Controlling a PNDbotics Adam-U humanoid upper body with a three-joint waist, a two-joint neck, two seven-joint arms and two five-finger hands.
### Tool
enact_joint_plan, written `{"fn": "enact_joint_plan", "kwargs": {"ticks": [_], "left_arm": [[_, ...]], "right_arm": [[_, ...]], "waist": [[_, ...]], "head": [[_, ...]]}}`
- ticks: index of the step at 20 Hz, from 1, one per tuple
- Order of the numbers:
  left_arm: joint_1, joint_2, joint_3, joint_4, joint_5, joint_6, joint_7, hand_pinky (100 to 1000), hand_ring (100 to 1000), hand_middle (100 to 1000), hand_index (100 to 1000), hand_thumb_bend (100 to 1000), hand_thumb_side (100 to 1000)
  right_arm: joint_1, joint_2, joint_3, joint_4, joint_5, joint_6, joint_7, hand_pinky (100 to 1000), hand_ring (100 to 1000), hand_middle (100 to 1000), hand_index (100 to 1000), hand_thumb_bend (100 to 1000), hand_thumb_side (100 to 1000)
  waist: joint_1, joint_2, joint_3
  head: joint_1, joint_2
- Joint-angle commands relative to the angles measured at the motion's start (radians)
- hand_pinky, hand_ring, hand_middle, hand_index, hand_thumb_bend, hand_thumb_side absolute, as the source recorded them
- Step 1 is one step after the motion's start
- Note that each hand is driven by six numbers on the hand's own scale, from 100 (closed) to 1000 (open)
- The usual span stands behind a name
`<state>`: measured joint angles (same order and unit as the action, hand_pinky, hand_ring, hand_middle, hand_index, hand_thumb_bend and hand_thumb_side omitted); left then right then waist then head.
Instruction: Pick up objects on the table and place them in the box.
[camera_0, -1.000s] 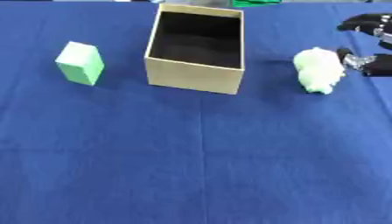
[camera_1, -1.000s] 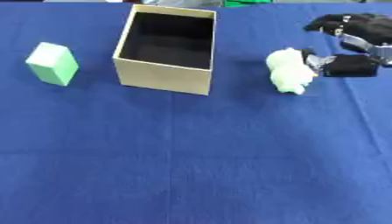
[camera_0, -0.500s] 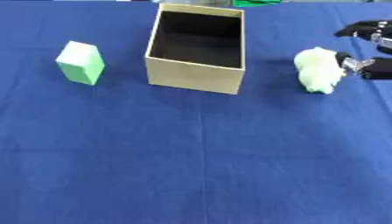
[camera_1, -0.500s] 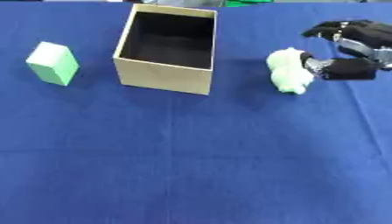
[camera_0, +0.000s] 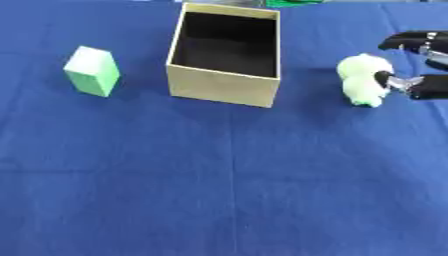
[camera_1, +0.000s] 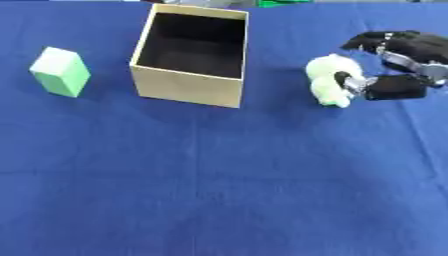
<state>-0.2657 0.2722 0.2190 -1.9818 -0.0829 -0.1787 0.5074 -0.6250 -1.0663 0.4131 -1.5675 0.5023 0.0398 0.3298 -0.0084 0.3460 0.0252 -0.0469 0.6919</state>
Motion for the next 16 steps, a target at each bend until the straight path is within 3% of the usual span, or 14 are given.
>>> {"fn": "enact_joint_plan", "kwargs": {"ticks": [1,7,16], "left_arm": [[-0.010,0.010,0.001,-0.018,-0.004,0.001,-0.004,778,654,618,774,251,939],[-0.011,0.009,0.000,-0.018,-0.006,0.001,-0.007,777,651,616,770,250,925],[-0.012,0.007,0.000,-0.018,-0.005,0.001,-0.008,777,649,614,768,247,926]], "right_arm": [[-0.018,-0.009,-0.001,0.023,0.004,-0.004,0.008,986,1000,954,1000,186,1000],[-0.020,0.004,0.016,0.026,-0.016,-0.008,0.036,987,1000,941,1000,105,1000],[-0.016,0.022,0.035,0.026,-0.009,0.000,0.042,989,1000,947,1000,181,1000]], "waist": [[0.001,-0.015,0.000],[0.001,-0.012,-0.001],[0.002,-0.010,0.000]], "head": [[-0.001,-0.014],[-0.001,-0.015],[-0.001,-0.016]]}}
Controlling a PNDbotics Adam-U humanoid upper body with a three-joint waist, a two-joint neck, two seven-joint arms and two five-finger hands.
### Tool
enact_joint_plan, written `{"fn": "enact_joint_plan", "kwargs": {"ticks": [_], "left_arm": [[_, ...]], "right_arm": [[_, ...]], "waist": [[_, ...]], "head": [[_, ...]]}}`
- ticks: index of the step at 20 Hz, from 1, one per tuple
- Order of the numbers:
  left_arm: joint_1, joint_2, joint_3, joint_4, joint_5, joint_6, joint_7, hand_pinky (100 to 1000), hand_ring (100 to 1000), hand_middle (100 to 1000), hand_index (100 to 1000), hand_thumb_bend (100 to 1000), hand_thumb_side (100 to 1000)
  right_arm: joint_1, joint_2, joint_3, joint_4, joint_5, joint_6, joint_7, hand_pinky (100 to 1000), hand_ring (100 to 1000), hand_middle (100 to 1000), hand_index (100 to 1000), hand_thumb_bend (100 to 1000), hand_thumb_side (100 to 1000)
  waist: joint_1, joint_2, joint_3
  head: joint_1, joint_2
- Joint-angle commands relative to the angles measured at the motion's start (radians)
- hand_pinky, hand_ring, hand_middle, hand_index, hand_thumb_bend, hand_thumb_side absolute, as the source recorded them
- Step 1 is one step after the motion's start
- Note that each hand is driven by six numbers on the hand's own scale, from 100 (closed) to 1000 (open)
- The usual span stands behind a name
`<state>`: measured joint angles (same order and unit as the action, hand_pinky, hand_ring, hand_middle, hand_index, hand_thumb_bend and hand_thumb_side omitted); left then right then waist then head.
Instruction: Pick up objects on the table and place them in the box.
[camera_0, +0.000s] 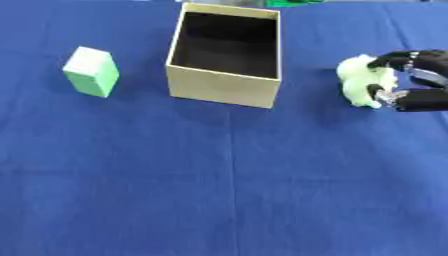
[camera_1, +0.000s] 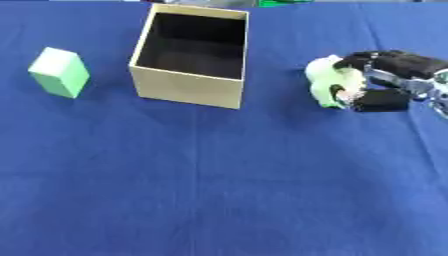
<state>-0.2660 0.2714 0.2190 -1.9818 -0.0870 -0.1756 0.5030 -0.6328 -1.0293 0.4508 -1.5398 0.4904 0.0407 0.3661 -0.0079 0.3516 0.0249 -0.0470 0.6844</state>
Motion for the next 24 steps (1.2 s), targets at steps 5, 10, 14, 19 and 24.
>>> {"fn": "enact_joint_plan", "kwargs": {"ticks": [5,10,14,19,24], "left_arm": [[-0.012,0.007,0.000,-0.018,0.000,0.000,-0.006,777,648,613,766,245,927],[-0.012,0.007,0.001,-0.018,0.001,0.002,-0.005,777,647,612,765,248,926],[-0.012,0.006,0.001,-0.018,0.001,0.002,-0.004,777,646,611,765,245,924],[-0.011,0.004,0.002,-0.018,-0.001,0.003,-0.005,776,646,610,763,238,919],[-0.011,0.004,0.002,-0.018,-0.002,0.003,-0.007,776,645,609,762,238,918]], "right_arm": [[-0.011,-0.003,0.005,0.028,0.044,-0.006,-0.001,989,1000,955,1000,272,1000],[-0.015,0.010,0.015,0.066,0.091,-0.025,0.013,994,1000,964,1000,278,1000],[-0.023,0.023,0.022,0.098,0.124,-0.045,0.029,990,1000,961,1000,301,1000],[-0.028,0.039,0.025,0.132,0.132,-0.056,0.014,972,990,933,1000,309,1000],[-0.033,0.049,0.036,0.137,0.127,-0.059,0.008,947,959,914,1000,301,1000]], "waist": [[0.002,-0.013,0.000],[0.002,-0.013,0.002],[0.002,-0.014,0.004],[0.002,-0.010,0.006],[0.001,-0.009,0.007]], "head": [[0.000,-0.008],[0.000,-0.008],[-0.001,-0.009],[0.000,-0.010],[-0.001,-0.010]]}}
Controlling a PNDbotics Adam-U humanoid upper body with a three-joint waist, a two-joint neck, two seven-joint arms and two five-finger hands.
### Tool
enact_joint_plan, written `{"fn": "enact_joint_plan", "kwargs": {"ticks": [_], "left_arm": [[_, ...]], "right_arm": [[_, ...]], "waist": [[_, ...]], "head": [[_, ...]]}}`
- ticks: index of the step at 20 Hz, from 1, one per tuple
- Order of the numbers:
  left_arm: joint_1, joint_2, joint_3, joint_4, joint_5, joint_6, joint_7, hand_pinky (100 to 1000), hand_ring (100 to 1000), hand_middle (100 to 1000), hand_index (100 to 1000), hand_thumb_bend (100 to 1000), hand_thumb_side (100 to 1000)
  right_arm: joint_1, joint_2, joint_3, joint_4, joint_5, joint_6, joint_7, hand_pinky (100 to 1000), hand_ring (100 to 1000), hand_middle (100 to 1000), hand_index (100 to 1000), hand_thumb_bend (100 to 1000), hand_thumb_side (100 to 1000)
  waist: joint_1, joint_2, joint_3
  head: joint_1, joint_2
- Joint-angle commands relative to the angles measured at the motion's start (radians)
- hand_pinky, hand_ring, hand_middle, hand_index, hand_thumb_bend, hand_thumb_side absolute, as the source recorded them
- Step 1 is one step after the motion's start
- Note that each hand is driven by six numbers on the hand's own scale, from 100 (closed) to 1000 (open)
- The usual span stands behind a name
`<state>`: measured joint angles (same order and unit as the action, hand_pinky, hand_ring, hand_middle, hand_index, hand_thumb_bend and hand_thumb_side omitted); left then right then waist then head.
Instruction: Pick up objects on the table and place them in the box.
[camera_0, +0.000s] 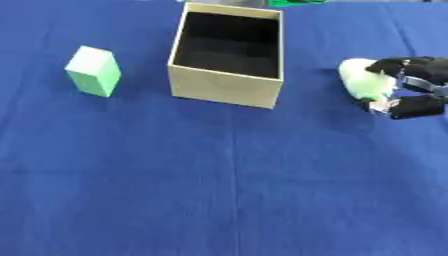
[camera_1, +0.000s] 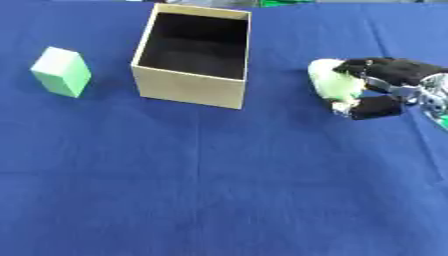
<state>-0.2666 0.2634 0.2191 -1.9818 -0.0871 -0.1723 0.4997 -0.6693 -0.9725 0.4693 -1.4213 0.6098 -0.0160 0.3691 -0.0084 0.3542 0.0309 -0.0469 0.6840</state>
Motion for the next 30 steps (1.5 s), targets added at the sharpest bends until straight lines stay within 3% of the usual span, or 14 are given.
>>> {"fn": "enact_joint_plan", "kwargs": {"ticks": [1,6,16,23,30], "left_arm": [[-0.011,0.011,0.002,-0.018,-0.002,-0.001,-0.003,776,645,609,762,239,920],[-0.011,0.010,0.002,-0.018,0.002,-0.001,-0.003,776,644,608,762,240,925],[-0.015,0.010,0.002,-0.018,0.002,-0.002,-0.003,775,644,608,761,238,925],[-0.016,0.009,0.001,-0.018,0.002,-0.002,-0.005,775,644,608,761,233,925],[-0.017,0.009,0.002,-0.018,0.002,-0.002,-0.005,775,643,608,761,233,926]], "right_arm": [[0.003,-0.006,0.020,0.021,0.008,-0.002,0.007,941,953,911,1000,302,1000],[-0.002,0.008,0.029,0.038,0.014,-0.008,0.020,917,922,884,1000,283,1000],[-0.003,0.023,0.034,0.064,0.022,-0.008,-0.006,746,713,680,947,210,1000],[-0.005,0.032,0.035,0.083,0.036,-0.005,-0.037,661,641,637,896,175,839],[-0.004,0.031,0.030,0.075,0.006,0.019,-0.086,621,614,633,787,100,798]], "waist": [[0.002,-0.012,0.001],[0.002,-0.010,0.006],[0.003,-0.005,0.015],[0.003,-0.003,0.018],[0.001,-0.004,0.015]], "head": [[0.000,-0.010],[0.001,-0.013],[0.000,-0.018],[0.000,-0.019],[0.002,-0.017]]}}
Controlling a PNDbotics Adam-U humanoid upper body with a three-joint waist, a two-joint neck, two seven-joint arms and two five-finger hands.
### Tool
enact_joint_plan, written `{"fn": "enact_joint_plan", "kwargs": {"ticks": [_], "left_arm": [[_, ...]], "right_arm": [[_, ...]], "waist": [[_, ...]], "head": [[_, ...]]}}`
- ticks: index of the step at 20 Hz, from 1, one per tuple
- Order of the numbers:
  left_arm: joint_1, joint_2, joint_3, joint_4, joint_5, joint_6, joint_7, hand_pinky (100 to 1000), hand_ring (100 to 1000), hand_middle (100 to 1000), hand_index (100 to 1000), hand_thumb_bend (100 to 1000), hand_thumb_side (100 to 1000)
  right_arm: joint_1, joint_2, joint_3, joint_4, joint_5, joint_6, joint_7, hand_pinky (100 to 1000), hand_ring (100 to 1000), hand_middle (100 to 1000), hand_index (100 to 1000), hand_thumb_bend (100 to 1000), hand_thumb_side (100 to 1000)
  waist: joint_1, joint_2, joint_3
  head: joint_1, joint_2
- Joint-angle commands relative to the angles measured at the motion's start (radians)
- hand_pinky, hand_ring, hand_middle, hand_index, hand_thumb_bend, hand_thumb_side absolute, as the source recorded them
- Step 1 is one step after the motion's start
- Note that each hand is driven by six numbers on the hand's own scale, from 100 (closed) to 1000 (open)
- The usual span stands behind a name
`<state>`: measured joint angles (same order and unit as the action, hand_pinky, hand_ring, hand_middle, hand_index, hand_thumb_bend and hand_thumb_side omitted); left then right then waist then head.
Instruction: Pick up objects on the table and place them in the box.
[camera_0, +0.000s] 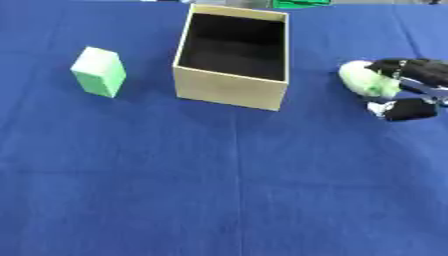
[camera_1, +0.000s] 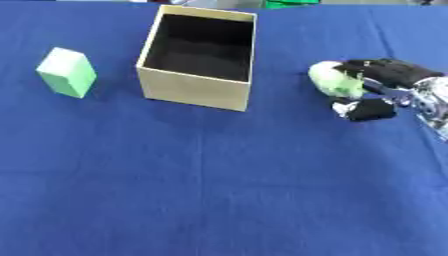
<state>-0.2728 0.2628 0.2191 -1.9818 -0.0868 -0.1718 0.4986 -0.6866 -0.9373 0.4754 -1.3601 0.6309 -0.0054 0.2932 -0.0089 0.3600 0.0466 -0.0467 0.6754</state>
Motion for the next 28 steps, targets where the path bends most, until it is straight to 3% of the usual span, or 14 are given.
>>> {"fn": "enact_joint_plan", "kwargs": {"ticks": [1,9,11,13,15,17,21,22,28], "left_arm": [[-0.011,0.010,0.002,-0.018,0.002,-0.002,-0.004,775,643,608,761,234,927],[-0.008,0.011,0.003,-0.018,0.003,0.000,-0.003,775,643,609,761,235,927],[-0.008,0.011,0.003,-0.018,0.003,0.000,-0.004,775,643,609,761,234,927],[-0.008,0.012,0.003,-0.018,0.002,0.000,-0.004,775,643,609,761,233,925],[-0.007,0.012,0.004,-0.018,0.002,0.000,-0.004,775,643,609,761,233,925],[-0.007,0.012,0.003,-0.018,0.002,0.000,-0.005,775,643,609,761,232,924],[-0.007,0.013,0.003,-0.018,0.001,0.001,-0.007,775,643,609,761,231,923],[-0.007,0.013,0.003,-0.018,0.001,0.001,-0.007,775,643,609,761,230,920],[-0.006,0.012,0.004,-0.018,0.002,0.001,-0.008,774,642,609,762,226,925]], "right_arm": [[0.013,-0.004,0.023,0.014,-0.022,0.014,-0.020,613,608,631,776,100,807],[0.021,-0.020,0.020,-0.018,-0.090,0.050,-0.082,576,593,626,746,100,804],[0.024,-0.028,0.019,-0.032,-0.099,0.055,-0.091,573,595,620,739,100,754],[0.026,-0.037,0.015,-0.047,-0.102,0.059,-0.107,561,592,604,714,100,591],[0.029,-0.046,0.010,-0.060,-0.101,0.058,-0.132,556,591,605,711,100,541],[0.031,-0.052,0.005,-0.069,-0.097,0.055,-0.162,536,580,605,701,100,412],[0.031,-0.063,0.000,-0.086,-0.067,0.043,-0.243,504,561,600,677,100,276],[0.031,-0.064,0.000,-0.088,-0.053,0.040,-0.264,493,554,598,673,100,207],[0.030,-0.058,-0.006,-0.065,0.024,0.032,-0.396,453,515,595,616,100,129]], "waist": [[0.002,-0.010,-0.001],[0.000,-0.014,-0.006],[-0.001,-0.016,-0.007],[-0.002,-0.017,-0.009],[-0.002,-0.018,-0.011],[-0.002,-0.019,-0.012],[-0.001,-0.020,-0.014],[-0.001,-0.021,-0.014],[0.000,-0.019,-0.014]], "head": [[0.002,-0.009],[0.005,-0.006],[0.006,-0.006],[0.007,-0.005],[0.007,-0.005],[0.007,-0.005],[0.008,-0.004],[0.007,-0.004],[0.007,-0.005]]}}
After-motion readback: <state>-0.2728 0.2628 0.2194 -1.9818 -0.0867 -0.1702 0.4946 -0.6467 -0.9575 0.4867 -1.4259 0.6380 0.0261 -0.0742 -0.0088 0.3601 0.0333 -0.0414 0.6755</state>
